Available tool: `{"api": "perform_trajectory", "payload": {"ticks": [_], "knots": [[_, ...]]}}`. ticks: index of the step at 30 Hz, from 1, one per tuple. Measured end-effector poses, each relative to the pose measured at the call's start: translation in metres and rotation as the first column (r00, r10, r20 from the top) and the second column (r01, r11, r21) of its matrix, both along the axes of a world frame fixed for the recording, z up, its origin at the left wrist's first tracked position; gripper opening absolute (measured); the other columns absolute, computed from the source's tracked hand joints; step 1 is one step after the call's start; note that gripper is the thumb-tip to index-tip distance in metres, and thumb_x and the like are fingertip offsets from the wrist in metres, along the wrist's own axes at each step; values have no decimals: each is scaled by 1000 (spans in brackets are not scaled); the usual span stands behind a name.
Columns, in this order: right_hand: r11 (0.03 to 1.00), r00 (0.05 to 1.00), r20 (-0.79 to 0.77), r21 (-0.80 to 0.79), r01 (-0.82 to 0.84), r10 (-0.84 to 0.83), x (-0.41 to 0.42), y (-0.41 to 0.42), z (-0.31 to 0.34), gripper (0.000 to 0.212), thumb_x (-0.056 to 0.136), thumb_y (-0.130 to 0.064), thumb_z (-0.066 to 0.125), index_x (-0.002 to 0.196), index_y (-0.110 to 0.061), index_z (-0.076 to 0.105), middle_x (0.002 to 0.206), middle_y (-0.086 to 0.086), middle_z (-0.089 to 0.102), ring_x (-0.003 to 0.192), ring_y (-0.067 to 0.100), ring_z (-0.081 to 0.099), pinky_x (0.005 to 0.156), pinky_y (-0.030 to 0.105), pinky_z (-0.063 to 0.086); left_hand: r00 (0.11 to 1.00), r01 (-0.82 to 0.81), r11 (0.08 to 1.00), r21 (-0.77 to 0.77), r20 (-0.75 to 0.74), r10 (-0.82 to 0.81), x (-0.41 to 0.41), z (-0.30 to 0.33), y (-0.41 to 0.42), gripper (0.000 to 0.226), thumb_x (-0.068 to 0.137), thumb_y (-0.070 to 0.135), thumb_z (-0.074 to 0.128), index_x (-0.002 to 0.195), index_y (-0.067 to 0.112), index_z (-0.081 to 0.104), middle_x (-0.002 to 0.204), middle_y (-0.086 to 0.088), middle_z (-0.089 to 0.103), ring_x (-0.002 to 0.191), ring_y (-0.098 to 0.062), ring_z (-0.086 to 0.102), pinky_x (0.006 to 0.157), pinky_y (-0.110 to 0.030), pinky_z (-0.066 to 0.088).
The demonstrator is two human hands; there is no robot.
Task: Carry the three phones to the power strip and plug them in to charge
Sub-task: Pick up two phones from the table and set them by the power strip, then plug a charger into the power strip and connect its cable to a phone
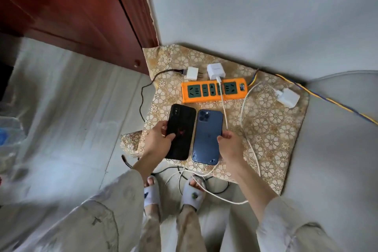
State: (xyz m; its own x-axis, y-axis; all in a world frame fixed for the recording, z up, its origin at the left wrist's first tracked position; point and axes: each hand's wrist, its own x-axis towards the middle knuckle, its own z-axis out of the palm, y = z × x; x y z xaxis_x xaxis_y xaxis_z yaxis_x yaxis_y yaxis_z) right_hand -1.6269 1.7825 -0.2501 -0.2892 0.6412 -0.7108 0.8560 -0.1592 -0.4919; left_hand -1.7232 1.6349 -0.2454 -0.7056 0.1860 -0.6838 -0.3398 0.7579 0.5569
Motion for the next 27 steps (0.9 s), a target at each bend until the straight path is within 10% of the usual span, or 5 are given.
{"api": "perform_trajectory", "payload": {"ticks": [4,10,16,21,27], "knots": [[973,974,62,67,-220,216,2,3,7,20,90,-12,50,89,3,63,86,19,67,71,31,57,49,24,37,959,235,958,-162,-124,-256,8,1,7,45,87,6,48,132,12,43,120,-16,51,108,-33,52,90,-41,44],[872,873,121,83,-482,472,-8,10,23,37,92,-24,50,61,-5,47,59,6,47,51,19,43,54,28,36,852,358,886,-294,-286,-439,5,1,-13,56,82,-1,47,134,17,38,134,-14,35,122,-31,34,95,-41,41],[740,774,-38,326,-588,632,-77,31,45,26,94,-20,46,106,-4,64,100,11,69,84,21,64,75,27,48,530,662,549,-511,-199,-824,-6,-20,-34,88,78,-2,35,133,16,-32,144,-10,-35,137,-30,-26,115,-48,-3],[422,588,103,600,-680,802,-135,43,29,35,93,-19,48,127,-9,51,119,14,60,114,29,52,94,40,42,435,751,441,-491,-135,-890,-18,-30,-39,95,86,28,51,132,12,-31,140,-12,-37,131,-33,-30,116,-46,0],[15,224,400,462,-887,889,-180,53,-1,52,91,-26,52,137,-8,37,137,15,48,129,34,38,104,48,37,477,696,486,-529,-165,-863,-9,-33,-36,92,92,23,47,127,12,-38,137,-12,-41,133,-30,-29,120,-40,4]]}}
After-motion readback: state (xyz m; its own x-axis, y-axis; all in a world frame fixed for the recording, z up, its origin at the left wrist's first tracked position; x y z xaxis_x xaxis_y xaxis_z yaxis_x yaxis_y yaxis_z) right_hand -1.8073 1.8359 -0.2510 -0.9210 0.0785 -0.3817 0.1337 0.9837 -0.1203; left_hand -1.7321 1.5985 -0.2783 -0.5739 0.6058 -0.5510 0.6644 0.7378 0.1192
